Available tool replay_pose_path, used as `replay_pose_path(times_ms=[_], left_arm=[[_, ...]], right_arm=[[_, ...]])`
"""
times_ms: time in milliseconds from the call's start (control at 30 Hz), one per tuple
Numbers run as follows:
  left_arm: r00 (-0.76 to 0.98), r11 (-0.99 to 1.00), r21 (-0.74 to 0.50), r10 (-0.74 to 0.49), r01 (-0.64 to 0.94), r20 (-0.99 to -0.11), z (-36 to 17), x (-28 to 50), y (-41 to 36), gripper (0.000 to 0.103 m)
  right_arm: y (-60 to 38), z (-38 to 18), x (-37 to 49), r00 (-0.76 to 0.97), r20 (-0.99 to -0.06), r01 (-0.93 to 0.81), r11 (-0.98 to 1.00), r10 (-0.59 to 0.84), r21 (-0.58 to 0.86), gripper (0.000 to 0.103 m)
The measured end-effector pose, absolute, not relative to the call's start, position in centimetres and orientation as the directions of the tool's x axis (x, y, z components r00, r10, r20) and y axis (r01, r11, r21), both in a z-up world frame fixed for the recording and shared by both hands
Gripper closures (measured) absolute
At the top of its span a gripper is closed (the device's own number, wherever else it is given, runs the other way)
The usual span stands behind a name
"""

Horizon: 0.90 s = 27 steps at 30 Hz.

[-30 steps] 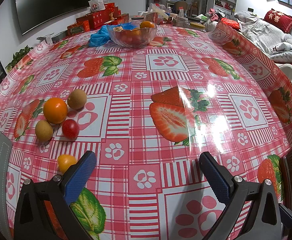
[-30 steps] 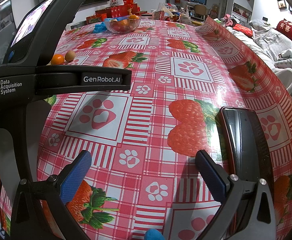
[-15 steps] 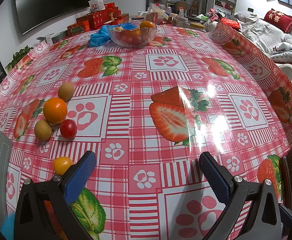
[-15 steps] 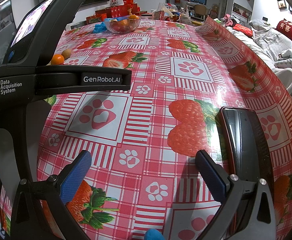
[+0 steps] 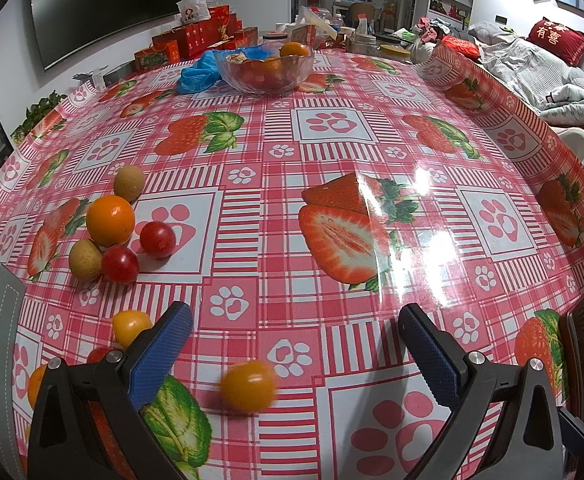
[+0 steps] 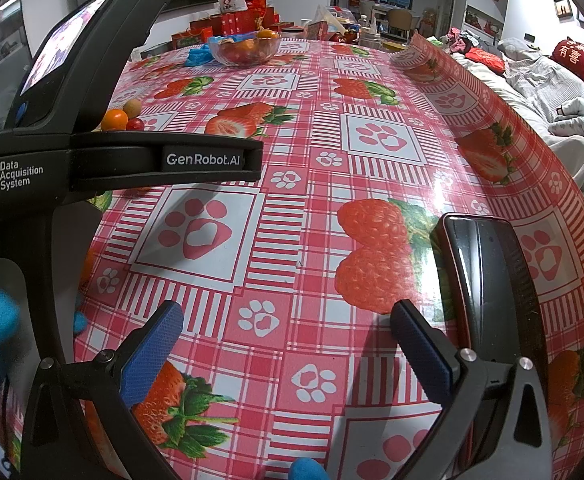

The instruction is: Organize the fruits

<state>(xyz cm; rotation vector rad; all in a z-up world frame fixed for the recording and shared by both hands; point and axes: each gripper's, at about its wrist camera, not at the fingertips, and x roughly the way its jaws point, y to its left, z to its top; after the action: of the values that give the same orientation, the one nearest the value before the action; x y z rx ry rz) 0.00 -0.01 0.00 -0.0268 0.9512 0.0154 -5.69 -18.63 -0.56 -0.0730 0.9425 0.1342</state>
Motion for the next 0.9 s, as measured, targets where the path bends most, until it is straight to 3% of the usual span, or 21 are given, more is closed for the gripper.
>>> replay_pose_path(times_ms=[400,600,900], left_arm=[[0.533,1.0,-0.025,-0.029,0.015,-0.846,0.4,-0.3,0.4,0.0],[0.628,0.997,0.083,0.068,-0.006,-0.775,2.8,-4.0,1.4,0.0],[0.664,1.0,0.007,0.008,-0.003,-0.748,5.9,-10.1,5.6,0.0]], right_arm=[[-18.6,-0.6,-5.7,0.58,-0.81,-0.146,0.989,0.083,-0.003,0.0],[-18.6,-0.5,-5.7,0.58,-0.81,-0.146,0.989,0.083,-0.003,0.0],[-18.6,-0.5,-5.7,0.58,-0.81,-0.146,0.989,0.083,-0.003,0.0]])
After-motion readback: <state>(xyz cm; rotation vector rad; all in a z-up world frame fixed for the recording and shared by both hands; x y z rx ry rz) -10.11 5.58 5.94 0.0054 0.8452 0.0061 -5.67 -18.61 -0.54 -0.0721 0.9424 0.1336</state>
